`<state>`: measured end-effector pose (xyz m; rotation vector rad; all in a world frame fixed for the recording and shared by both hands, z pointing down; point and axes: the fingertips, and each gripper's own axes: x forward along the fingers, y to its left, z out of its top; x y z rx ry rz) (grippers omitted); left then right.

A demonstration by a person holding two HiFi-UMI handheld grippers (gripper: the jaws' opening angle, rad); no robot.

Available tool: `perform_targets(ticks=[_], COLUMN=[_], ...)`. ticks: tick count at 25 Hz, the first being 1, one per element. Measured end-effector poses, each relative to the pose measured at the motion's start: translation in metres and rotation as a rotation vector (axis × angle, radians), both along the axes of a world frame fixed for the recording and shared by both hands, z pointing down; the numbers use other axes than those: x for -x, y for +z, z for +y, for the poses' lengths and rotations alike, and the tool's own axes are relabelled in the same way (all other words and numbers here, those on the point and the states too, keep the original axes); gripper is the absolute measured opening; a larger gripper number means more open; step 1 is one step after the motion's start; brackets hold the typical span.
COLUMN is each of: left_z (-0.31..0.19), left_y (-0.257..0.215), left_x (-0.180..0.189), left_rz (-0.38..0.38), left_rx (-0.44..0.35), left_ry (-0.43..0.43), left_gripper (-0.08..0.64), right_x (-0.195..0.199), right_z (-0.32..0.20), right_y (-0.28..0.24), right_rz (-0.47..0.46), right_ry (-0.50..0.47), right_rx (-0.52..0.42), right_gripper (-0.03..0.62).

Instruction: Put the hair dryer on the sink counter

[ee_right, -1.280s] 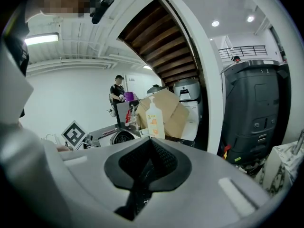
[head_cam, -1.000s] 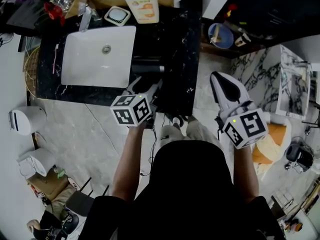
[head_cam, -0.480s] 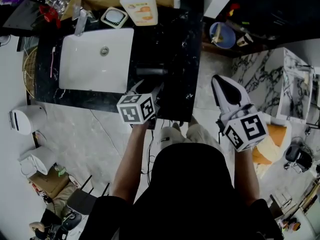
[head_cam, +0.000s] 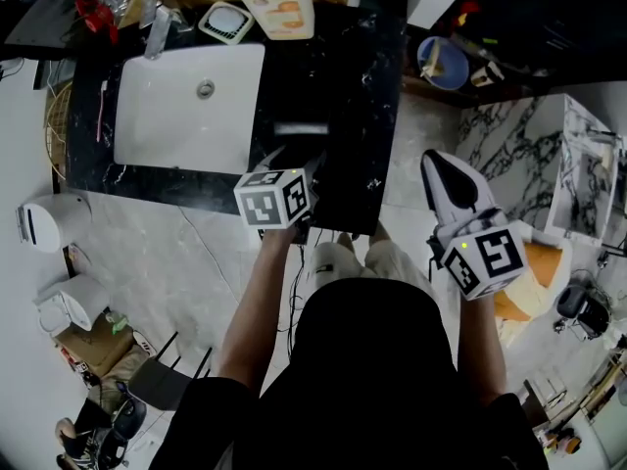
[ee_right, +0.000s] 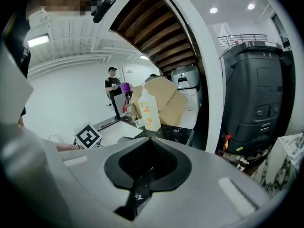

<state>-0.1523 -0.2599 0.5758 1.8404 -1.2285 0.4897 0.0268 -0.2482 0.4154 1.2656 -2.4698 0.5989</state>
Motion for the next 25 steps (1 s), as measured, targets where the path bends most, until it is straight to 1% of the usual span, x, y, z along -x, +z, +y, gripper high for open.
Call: perform_targets(ticks=[13,19,25], left_z=[0.002,0.002,0.001], left_y=[0.011,0.012,0.011], left_x=[0.0,0.0,0.001], left_rz=[-0.039,-0.018,-0.034], left_rx=[0.044,0.046,0.041], left_ry=[-0.013,-0.042,-0.048], left_gripper=[0.225,0.224,0.225], right_x=[-0.01,-0.012,-0.011], right_z=[0.002,-0.003,-0.008], right_y=[0.001,0.003,0.002], right_rz=[0.01,0.005,-0.005], right_ry=[0.006,-0.007,-0.023], right_rx=[0.007,0.009,0.005], right_gripper=[0.009,0.009,0.009])
